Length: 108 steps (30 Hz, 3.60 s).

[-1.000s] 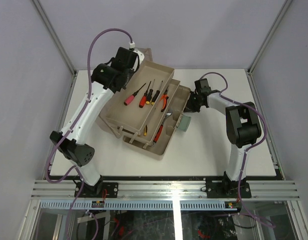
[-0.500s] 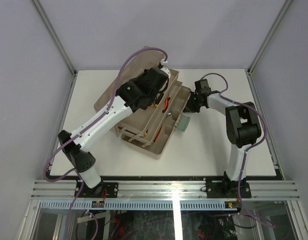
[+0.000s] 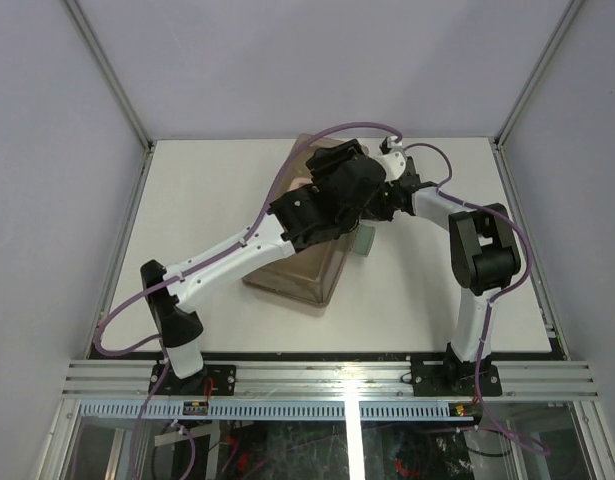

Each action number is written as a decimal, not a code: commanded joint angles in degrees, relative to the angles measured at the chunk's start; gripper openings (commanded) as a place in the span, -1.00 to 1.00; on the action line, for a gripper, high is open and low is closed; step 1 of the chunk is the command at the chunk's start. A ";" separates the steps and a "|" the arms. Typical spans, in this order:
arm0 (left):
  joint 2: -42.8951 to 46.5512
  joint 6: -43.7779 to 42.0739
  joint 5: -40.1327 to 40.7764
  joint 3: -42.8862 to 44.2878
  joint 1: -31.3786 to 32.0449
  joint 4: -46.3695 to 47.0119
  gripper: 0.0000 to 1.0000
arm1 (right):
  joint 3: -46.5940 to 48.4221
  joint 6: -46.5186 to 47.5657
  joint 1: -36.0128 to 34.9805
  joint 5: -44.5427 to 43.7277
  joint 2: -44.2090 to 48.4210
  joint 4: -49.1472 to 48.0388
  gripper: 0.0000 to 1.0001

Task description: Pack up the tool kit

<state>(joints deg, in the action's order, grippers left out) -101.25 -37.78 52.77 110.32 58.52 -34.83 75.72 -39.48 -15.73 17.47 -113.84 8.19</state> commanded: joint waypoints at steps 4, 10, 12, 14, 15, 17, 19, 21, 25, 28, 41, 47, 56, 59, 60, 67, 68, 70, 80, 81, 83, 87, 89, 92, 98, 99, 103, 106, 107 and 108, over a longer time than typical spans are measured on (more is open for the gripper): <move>-1.02 -0.28 2.32 8.46 -1.16 11.12 -0.11 | 0.84 0.28 -0.91 2.55 -0.59 -1.97 -1.00; 3.07 2.42 -3.29 8.21 -8.85 12.82 0.05 | -0.19 0.55 1.35 -0.69 1.86 1.25 -0.93; 5.33 6.21 -6.75 4.87 -12.09 10.80 0.13 | -1.17 0.51 3.16 -2.12 4.39 1.51 -0.76; 6.81 13.50 -12.67 2.77 -16.02 5.09 0.18 | -1.33 1.42 5.37 -3.15 7.27 3.08 -0.55; 7.02 17.06 -16.49 2.52 -17.99 1.25 0.21 | -1.23 2.10 6.68 -3.69 8.66 4.20 -0.45; 6.64 23.12 -24.67 2.29 -21.54 -5.32 0.26 | -1.41 3.88 9.20 -4.02 11.47 5.94 -0.25; 5.72 28.31 -33.46 2.77 -24.86 -10.77 0.31 | -2.10 5.70 11.73 -3.58 14.09 7.92 -0.07; 4.98 31.75 -41.31 3.13 -27.51 -14.86 0.35 | -3.39 7.98 13.64 -2.89 16.86 9.67 0.11; 3.84 36.61 -53.21 2.95 -28.97 -19.78 0.38 | -7.28 12.27 15.02 -0.49 23.03 11.94 0.24; 2.30 40.15 -62.28 2.64 -29.23 -23.42 0.39 | -10.45 14.57 15.02 3.19 26.06 12.70 0.24; -3.12 44.03 -75.39 0.67 -29.17 -24.76 0.34 | -34.24 5.64 14.82 13.47 30.68 -6.67 0.12; -4.25 44.28 -75.75 0.88 -29.10 -24.77 0.33 | -41.86 -4.87 12.37 20.80 29.07 -24.80 0.12; -4.39 43.93 -75.27 1.49 -29.05 -24.77 0.32 | -43.65 -11.88 12.36 22.34 33.18 -31.97 0.29; -4.80 43.81 -75.39 2.10 -29.05 -24.76 0.31 | -44.88 -15.15 12.30 23.38 33.81 -36.22 0.32; -5.01 43.84 -75.49 2.29 -29.08 -24.76 0.31 | -45.17 -16.41 12.30 23.96 33.55 -38.06 0.32; -6.05 43.71 -76.19 2.17 -28.14 -24.76 0.28 | -45.68 -15.02 12.40 20.99 31.95 -36.79 0.30; -6.13 43.63 -76.05 2.30 -27.95 -24.76 0.28 | -46.01 -14.70 12.39 19.56 32.27 -36.17 0.30; -6.03 43.50 -75.60 2.35 -27.78 -24.76 0.28 | -46.35 -14.05 12.56 17.78 32.51 -34.92 0.30; -6.15 42.99 -73.84 2.52 -26.77 -24.76 0.29 | -39.68 -10.91 12.27 15.32 22.41 -29.99 0.26; -6.18 42.92 -73.67 2.53 -26.62 -24.76 0.29 | -39.16 -11.57 12.07 16.24 20.63 -31.63 0.26; -6.26 42.88 -73.47 2.70 -26.39 -24.76 0.29 | -38.36 -13.96 10.96 18.75 17.29 -36.68 0.26; -6.30 42.54 -73.20 2.76 -26.04 -24.76 0.29 | -37.16 -20.35 7.80 23.81 12.15 -49.35 0.25; -6.26 42.45 -73.09 2.80 -26.00 -24.76 0.29 | -36.40 -22.77 6.42 25.21 9.89 -53.49 0.25; -6.33 42.34 -73.01 2.96 -26.01 -24.95 0.29 | -35.91 -25.65 5.18 27.41 7.84 -59.02 0.24; -6.69 42.31 -73.15 3.11 -26.00 -24.96 0.28 | -38.27 -35.61 4.79 31.85 5.83 -75.12 0.20; -6.82 42.27 -73.21 3.21 -26.00 -25.01 0.28 | -38.61 -36.22 4.81 32.45 5.96 -76.21 0.19; -7.33 42.33 -73.51 3.73 -26.00 -25.02 0.28 | -40.80 -37.00 4.76 33.70 7.10 -78.36 0.19; -7.66 42.29 -73.61 4.00 -25.86 -25.02 0.28 | -42.45 -39.94 4.80 34.14 6.58 -83.99 0.19; -7.69 42.31 -73.65 4.06 -25.80 -25.09 0.28 | -42.98 -41.66 4.82 34.12 6.09 -86.92 0.19; -7.74 42.29 -73.62 4.11 -25.75 -25.11 0.27 | -43.43 -43.55 4.75 34.17 5.53 -89.77 0.18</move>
<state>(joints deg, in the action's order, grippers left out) -107.11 4.82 -17.61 112.86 31.14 -60.51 32.23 -74.70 -10.04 46.11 -109.16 -61.43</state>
